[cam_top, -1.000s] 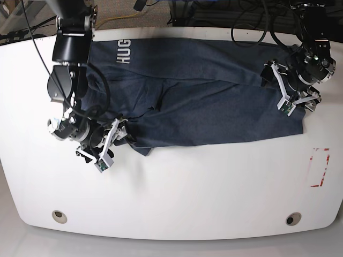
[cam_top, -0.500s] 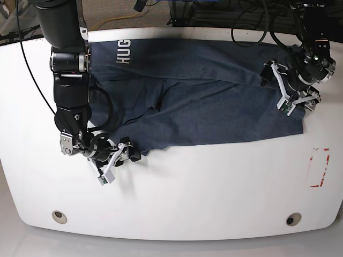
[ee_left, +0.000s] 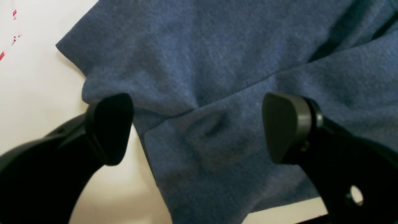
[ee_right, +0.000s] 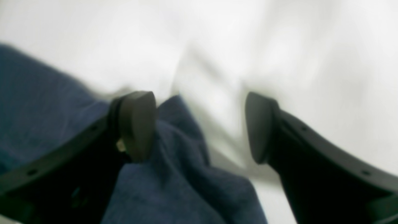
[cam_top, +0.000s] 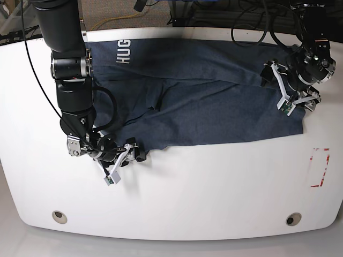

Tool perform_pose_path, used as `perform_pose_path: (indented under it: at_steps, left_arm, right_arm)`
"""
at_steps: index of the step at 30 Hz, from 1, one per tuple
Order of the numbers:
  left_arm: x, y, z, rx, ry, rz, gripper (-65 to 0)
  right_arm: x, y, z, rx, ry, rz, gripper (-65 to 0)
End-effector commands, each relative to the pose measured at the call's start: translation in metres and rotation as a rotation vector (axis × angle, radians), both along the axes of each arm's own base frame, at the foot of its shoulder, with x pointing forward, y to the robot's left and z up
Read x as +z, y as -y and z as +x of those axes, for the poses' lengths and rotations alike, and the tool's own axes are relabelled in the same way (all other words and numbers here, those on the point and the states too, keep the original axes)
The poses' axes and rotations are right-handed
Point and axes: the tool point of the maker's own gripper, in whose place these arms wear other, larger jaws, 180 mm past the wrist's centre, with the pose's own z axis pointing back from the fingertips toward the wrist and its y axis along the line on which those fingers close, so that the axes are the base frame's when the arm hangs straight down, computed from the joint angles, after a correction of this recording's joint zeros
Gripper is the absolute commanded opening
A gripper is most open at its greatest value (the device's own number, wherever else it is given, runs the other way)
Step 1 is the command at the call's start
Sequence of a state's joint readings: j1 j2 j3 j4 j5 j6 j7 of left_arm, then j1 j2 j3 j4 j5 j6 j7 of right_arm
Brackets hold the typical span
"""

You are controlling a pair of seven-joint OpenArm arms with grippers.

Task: Fold the T-shirt properly
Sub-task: 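Pull the pinched corner with the right gripper away from the shirt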

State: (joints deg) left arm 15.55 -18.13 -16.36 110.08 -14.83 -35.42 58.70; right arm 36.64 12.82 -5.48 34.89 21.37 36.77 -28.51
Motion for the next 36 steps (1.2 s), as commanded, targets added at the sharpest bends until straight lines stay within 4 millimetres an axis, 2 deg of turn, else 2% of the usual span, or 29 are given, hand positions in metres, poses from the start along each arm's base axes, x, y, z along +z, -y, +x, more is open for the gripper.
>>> perform_pose_path:
  at_steps: [1, 8, 10, 12, 14, 17, 22, 24, 28, 30, 33, 36]
  left_arm:
    - [0.010, -0.001, 0.006, -0.010, 0.037, 0.003, -3.9]
    - [0.010, -0.001, 0.006, -0.010, 0.037, 0.003, -3.9]
    - [0.010, -0.001, 0.006, -0.010, 0.037, 0.002, -3.9]
    - [0.010, -0.001, 0.006, -0.010, 0.037, 0.002, -3.9]
    - [0.010, -0.001, 0.006, -0.010, 0.037, 0.003, -3.9]
    - [0.010, -0.001, 0.006, -0.010, 0.037, 0.002, -3.9]
    - [0.010, -0.001, 0.006, -0.010, 0.037, 0.002, -3.9]
    - [0.010, -0.001, 0.006, -0.010, 0.037, 0.002, -3.9]
    - [0.010, 0.000, 0.006, -0.010, 0.038, 0.000, -3.9]
    - [0.010, 0.000, 0.006, -0.010, 0.038, 0.000, -3.9]
    - [0.010, 0.000, 0.006, -0.010, 0.038, 0.000, -3.9]
    - [0.010, 0.000, 0.006, -0.012, 0.037, 0.000, -3.9]
  right_arm:
    - [0.022, -0.007, 0.017, 0.016, 0.064, 0.008, -23.5]
    - [0.009, -0.014, 0.014, 0.019, 0.030, -0.065, -23.5]
    - [0.007, -0.021, 0.013, 0.017, 0.026, -0.061, -23.6]
    - [0.006, -0.023, 0.013, 0.013, 0.024, -0.060, -26.0]
    - [0.005, -0.024, 0.013, 0.011, 0.020, -0.061, -31.5]
    - [0.005, -0.025, 0.012, 0.014, 0.020, -0.060, -46.5]
    - [0.000, -0.030, 0.007, 0.049, 0.007, -0.087, -58.2]
    - [0.000, -0.032, 0.006, 0.057, 0.009, -0.082, -65.0]
    - [0.020, -0.038, 0.014, 0.076, 0.076, -0.077, -65.0]
    - [0.027, -0.041, 0.011, 0.094, 0.104, -0.081, -65.0]
    - [0.050, -0.036, 0.011, 0.125, 0.168, -0.125, -65.0]
    - [0.072, -0.043, 0.009, 0.165, 0.232, -0.147, -65.0]
